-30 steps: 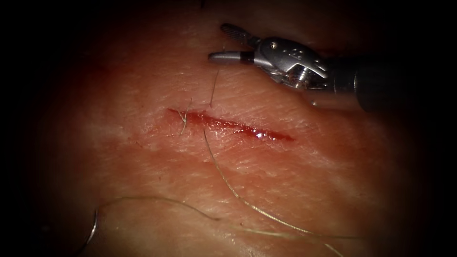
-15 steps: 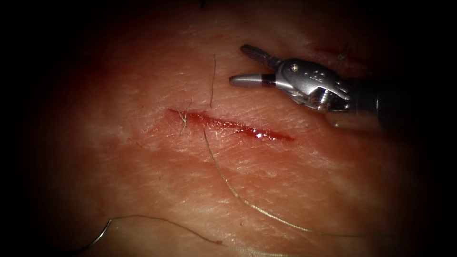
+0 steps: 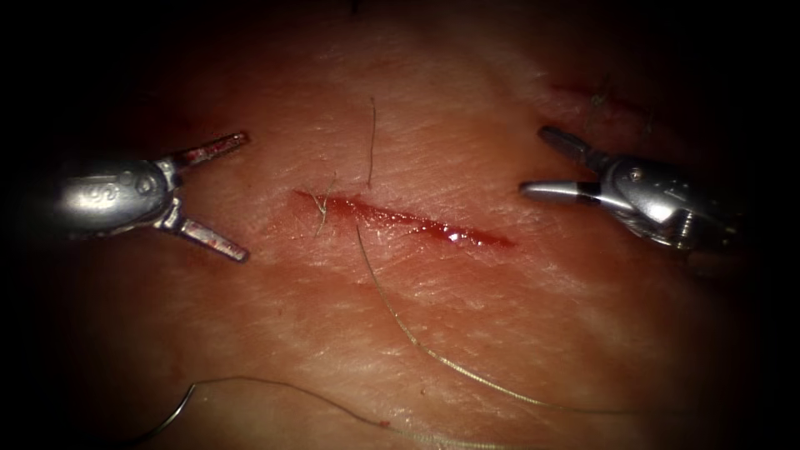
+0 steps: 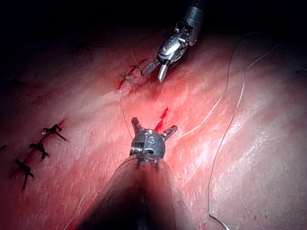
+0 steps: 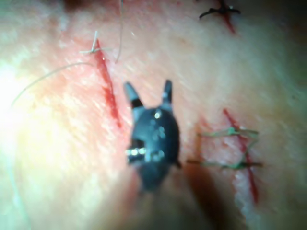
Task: Wound Closure
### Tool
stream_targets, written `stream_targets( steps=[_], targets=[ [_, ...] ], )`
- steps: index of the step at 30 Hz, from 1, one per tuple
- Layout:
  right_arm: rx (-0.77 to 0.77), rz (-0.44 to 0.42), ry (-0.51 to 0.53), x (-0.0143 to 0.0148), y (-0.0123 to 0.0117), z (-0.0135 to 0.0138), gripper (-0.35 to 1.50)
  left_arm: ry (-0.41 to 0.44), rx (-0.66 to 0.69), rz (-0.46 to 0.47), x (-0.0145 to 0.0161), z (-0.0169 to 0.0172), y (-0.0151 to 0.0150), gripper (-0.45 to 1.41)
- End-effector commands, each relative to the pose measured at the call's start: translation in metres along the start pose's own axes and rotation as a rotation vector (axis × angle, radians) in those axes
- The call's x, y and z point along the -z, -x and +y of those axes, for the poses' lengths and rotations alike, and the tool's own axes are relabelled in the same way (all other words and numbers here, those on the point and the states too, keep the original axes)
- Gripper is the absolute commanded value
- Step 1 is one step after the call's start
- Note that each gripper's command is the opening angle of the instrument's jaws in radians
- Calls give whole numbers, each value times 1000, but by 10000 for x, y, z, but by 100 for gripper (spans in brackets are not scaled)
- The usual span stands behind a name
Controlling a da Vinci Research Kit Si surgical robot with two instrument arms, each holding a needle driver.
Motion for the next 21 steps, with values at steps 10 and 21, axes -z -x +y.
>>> stream_targets(
  steps=[10,21],
  targets=[
    [7,-25,26,41,20,4,137,197,-70,-84,-109,46,10,88],
    [20,-37,24,39,29,-6,134,308,-40,-124,-128,89,-11,88]
  ],
)
